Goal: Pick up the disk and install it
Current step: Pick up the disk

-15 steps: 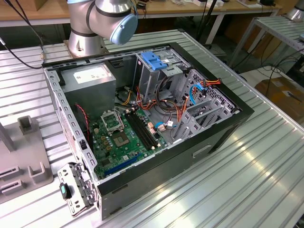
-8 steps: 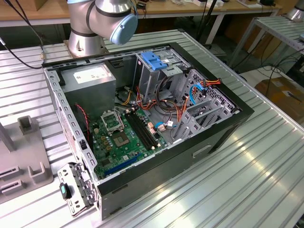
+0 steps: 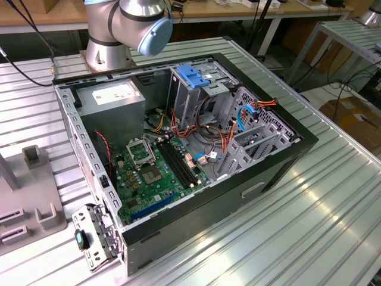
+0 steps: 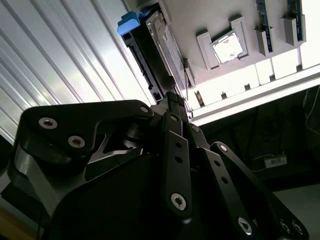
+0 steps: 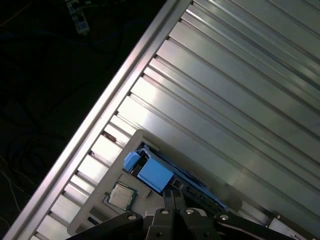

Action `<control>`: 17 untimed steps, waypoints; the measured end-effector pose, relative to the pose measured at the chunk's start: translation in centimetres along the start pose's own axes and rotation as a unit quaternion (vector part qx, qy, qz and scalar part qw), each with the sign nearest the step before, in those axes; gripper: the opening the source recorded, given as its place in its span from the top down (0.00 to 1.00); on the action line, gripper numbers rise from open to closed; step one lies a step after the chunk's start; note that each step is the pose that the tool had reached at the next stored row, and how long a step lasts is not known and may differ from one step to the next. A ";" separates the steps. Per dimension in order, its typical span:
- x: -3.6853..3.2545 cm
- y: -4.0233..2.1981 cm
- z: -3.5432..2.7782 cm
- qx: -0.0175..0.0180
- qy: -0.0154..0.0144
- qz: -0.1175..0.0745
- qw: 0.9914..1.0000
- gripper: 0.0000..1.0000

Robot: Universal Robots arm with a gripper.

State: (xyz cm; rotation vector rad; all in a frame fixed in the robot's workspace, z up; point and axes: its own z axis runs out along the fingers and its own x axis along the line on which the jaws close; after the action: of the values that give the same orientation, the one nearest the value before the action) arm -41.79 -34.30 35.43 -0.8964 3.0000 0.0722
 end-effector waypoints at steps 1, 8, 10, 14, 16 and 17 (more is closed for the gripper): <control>0.00 0.00 0.00 0.000 0.000 0.000 1.000 0.89; 0.00 0.00 0.00 0.000 0.001 -0.012 1.000 0.89; 0.00 0.00 0.00 0.000 0.001 -0.019 1.000 0.89; 0.00 0.00 0.00 0.000 0.001 -0.021 1.000 0.89; 0.00 0.00 0.00 0.000 0.001 -0.021 1.000 0.89; 0.00 0.00 0.00 0.000 0.001 -0.021 1.000 0.89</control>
State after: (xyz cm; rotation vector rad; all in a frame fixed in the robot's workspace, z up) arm -41.79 -34.30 35.43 -0.9598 2.9813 0.0726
